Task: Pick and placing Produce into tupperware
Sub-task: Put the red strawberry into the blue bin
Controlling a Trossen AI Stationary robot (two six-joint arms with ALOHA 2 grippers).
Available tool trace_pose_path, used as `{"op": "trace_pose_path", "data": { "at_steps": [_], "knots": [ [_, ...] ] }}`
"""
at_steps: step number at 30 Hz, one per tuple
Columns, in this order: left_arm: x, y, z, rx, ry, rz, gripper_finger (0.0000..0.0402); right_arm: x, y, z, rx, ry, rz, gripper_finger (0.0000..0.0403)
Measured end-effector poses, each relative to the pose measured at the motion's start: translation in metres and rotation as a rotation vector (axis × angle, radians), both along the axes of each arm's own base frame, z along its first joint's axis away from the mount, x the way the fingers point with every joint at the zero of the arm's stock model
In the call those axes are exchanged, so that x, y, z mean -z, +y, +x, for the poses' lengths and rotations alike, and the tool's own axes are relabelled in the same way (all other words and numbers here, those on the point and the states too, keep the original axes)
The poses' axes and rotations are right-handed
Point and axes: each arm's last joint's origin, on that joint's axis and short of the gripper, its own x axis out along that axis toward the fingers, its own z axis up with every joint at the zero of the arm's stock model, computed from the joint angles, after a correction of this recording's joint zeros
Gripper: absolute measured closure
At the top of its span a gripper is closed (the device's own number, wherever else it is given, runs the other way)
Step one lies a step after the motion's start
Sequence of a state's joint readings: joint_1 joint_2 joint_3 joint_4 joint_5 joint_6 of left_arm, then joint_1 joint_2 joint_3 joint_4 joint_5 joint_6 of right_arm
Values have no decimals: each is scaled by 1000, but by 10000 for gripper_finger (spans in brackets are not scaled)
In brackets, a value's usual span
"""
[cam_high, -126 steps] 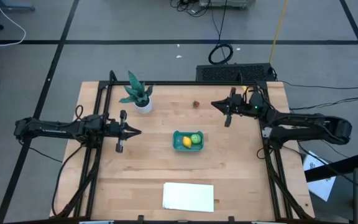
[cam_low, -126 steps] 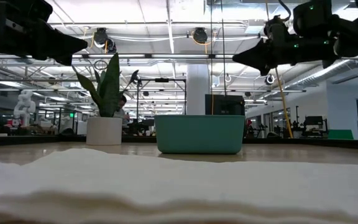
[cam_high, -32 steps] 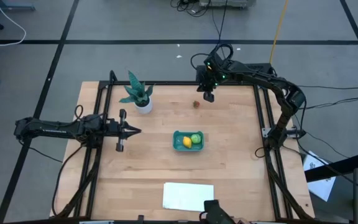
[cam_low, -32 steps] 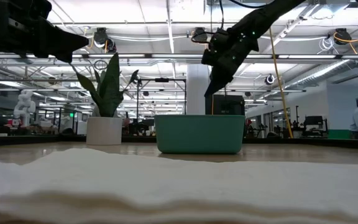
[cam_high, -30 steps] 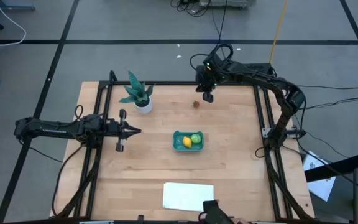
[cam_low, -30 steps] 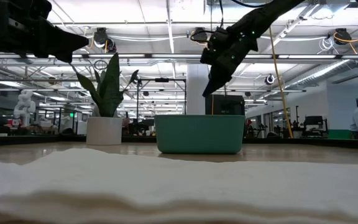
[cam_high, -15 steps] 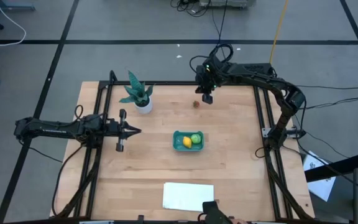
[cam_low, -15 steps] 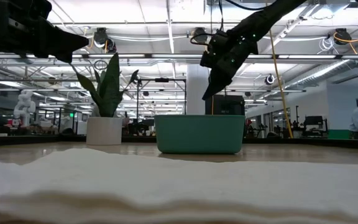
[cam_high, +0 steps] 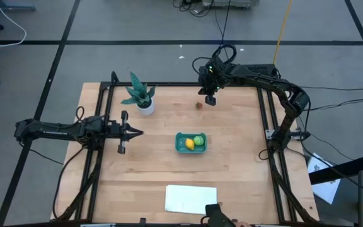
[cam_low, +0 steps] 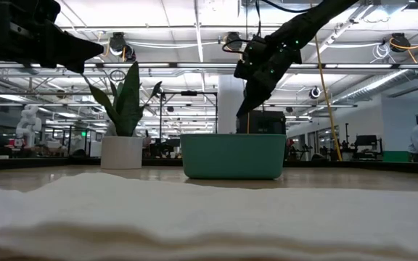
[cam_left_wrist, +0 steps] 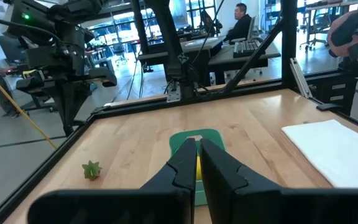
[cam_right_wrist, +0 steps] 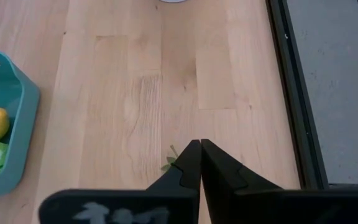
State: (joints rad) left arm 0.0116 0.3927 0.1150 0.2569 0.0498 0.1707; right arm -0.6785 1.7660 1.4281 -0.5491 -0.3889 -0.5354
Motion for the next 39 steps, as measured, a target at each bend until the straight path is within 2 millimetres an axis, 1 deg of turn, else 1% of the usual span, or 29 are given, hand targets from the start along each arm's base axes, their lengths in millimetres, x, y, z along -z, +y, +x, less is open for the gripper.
{"op": "trace_pose_path", "data": {
  "at_steps": [6,13,16,24,28,33,39],
  "knots": [
    [0,0,0,0,0,0,376,0,0,0,-1,1,1,402],
    [0,0,0,0,0,0,376,1,5,3,-19,4,2,403],
    [0,0,0,0,0,0,376,4,8,5,-45,7,-11,403],
    [0,0,0,0,-1,0,376,4,9,4,-47,15,-8,402],
    [0,0,0,0,-1,1,376,-4,8,1,-12,88,-22,402],
    [0,0,0,0,-2,8,376,-15,8,1,-4,110,-17,403],
    [0,0,0,-7,-2,10,376,-19,12,2,-17,125,-7,403]
  ]
}}
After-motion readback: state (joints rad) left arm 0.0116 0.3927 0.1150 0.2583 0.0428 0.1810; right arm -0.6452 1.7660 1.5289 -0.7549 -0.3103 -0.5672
